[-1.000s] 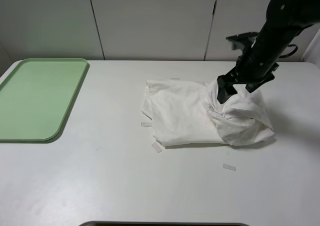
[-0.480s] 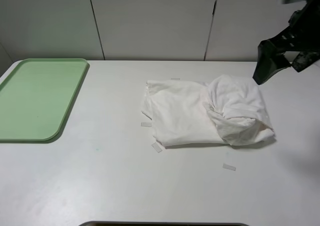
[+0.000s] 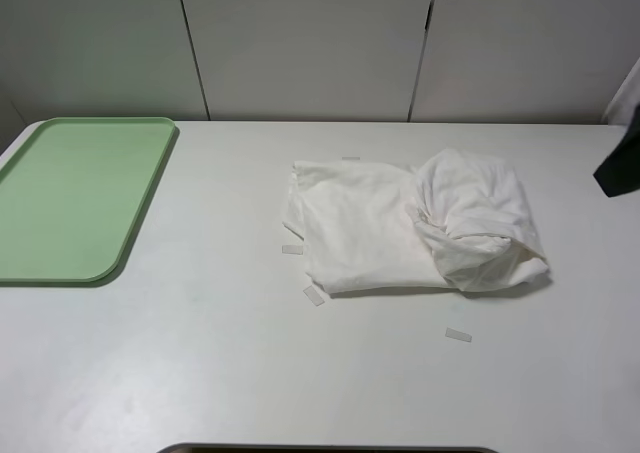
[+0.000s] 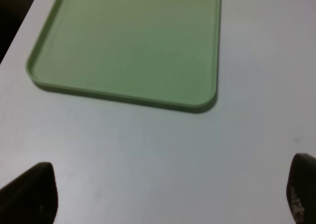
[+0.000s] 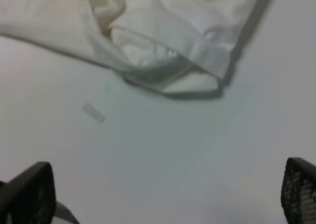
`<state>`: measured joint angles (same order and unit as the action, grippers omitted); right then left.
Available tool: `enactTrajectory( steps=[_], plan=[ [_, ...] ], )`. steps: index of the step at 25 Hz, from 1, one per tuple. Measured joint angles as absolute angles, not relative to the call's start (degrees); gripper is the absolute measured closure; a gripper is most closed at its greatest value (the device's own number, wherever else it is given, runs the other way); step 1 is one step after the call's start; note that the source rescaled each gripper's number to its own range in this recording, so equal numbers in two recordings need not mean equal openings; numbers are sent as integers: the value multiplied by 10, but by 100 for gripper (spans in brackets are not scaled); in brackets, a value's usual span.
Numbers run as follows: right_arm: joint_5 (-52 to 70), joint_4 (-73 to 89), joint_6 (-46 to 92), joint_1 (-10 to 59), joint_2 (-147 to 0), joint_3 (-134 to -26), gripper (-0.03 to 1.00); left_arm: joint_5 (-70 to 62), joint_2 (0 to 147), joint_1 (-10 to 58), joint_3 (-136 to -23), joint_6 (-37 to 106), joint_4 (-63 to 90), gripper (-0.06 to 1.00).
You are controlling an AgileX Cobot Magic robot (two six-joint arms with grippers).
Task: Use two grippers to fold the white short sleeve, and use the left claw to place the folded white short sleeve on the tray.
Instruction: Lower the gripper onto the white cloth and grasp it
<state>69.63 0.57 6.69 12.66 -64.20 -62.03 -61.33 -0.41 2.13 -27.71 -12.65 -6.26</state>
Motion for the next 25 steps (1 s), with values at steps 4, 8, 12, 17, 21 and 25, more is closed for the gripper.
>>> enactTrajectory(
  steps=[4,8,12,17,21,25],
  plan=[
    [698,6,65,127,-549,-566,-3,-613,-4,21,-277,-127,-63,3],
    [699,7,65,127,-453,-523,-3,-613,-4,21,-277,-127,-63,3],
    [700,7,55,127,-324,-479,-3,-613,-4,21,-277,-127,-63,3],
    [700,7,51,127,-256,-457,-3,-613,-4,21,-277,-127,-63,3],
    [700,6,50,102,-177,-426,-3,-613,-4,21,-277,-127,-63,3],
    [699,6,50,57,-120,-394,-3,-613,-4,21,-277,-127,-63,3]
  ],
)
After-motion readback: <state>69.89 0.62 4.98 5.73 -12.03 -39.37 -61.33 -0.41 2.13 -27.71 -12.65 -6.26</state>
